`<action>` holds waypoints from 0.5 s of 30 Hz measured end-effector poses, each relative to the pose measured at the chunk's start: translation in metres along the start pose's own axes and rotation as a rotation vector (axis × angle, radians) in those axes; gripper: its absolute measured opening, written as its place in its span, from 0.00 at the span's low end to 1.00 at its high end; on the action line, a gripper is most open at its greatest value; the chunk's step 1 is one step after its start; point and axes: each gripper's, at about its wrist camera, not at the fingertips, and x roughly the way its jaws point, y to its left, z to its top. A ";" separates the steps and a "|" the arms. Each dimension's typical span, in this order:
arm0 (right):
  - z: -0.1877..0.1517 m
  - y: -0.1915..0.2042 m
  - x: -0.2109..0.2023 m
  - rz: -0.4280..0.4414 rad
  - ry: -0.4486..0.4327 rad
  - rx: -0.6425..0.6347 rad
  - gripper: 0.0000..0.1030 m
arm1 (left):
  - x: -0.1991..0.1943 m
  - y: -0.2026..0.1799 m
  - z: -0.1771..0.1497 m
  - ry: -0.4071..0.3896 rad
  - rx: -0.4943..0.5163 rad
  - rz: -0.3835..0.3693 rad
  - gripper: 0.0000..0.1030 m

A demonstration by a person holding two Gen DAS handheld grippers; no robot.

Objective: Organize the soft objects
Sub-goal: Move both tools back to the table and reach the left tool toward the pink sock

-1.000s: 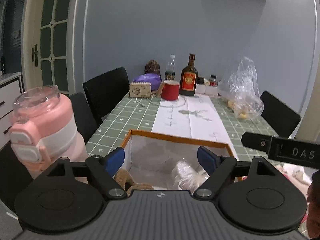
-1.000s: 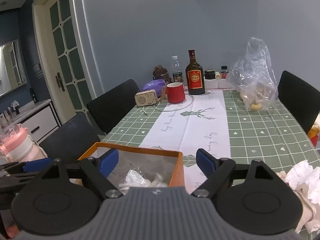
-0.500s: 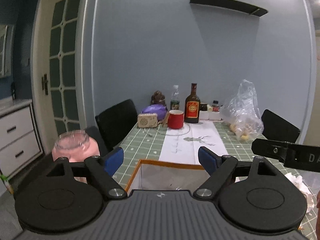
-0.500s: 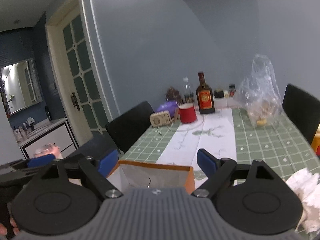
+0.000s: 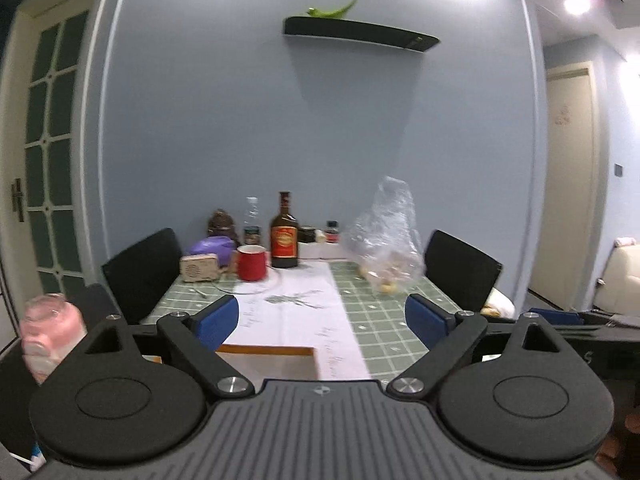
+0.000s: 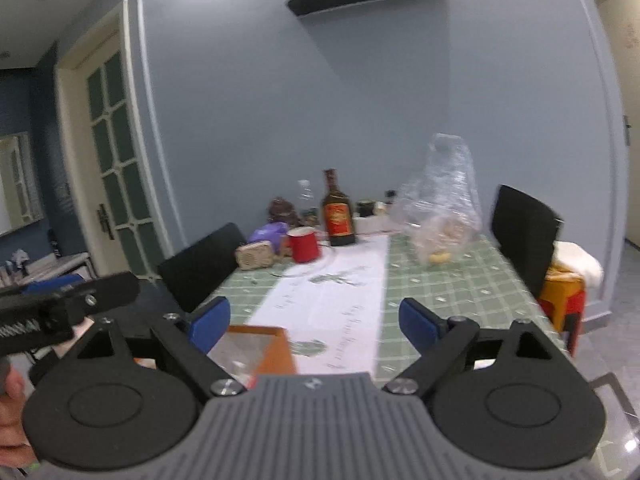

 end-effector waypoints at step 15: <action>-0.097 -0.113 0.027 -0.166 0.031 0.167 0.93 | 0.019 -0.063 -0.015 0.091 0.096 -0.186 1.00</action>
